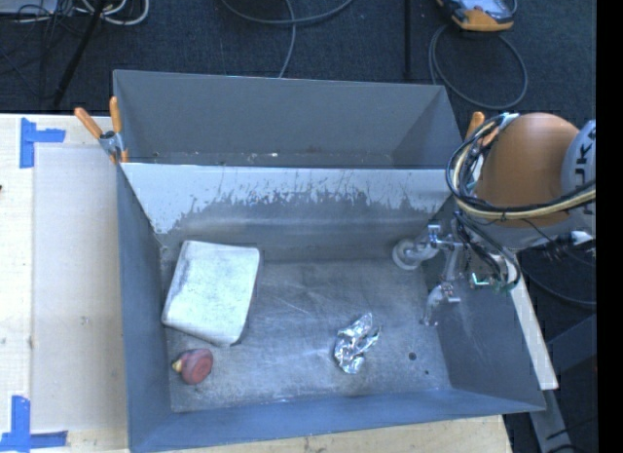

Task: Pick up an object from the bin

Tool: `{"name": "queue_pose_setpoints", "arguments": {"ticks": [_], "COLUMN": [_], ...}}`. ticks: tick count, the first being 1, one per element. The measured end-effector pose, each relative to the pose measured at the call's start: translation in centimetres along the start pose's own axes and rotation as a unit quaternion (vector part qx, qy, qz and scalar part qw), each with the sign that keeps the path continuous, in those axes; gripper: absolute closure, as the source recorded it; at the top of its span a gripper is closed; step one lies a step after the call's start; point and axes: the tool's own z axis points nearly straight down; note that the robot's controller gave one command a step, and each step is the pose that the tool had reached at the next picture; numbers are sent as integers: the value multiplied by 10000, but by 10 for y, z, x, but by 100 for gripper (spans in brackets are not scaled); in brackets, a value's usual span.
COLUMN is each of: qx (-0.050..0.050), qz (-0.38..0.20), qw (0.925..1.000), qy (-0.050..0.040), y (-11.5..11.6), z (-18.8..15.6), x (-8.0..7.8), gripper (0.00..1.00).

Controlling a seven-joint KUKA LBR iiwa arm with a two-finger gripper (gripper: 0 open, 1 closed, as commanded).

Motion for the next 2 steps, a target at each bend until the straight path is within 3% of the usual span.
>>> {"name": "queue_pose_setpoints", "arguments": {"ticks": [1, 2], "qx": [29, 8], "qz": [-1419, -2714], "qw": [9899, 9625], "qy": [-61, -36], "y": [76, 123], "z": [59, 33], "x": [28, 52], "gripper": [0, 0]}}
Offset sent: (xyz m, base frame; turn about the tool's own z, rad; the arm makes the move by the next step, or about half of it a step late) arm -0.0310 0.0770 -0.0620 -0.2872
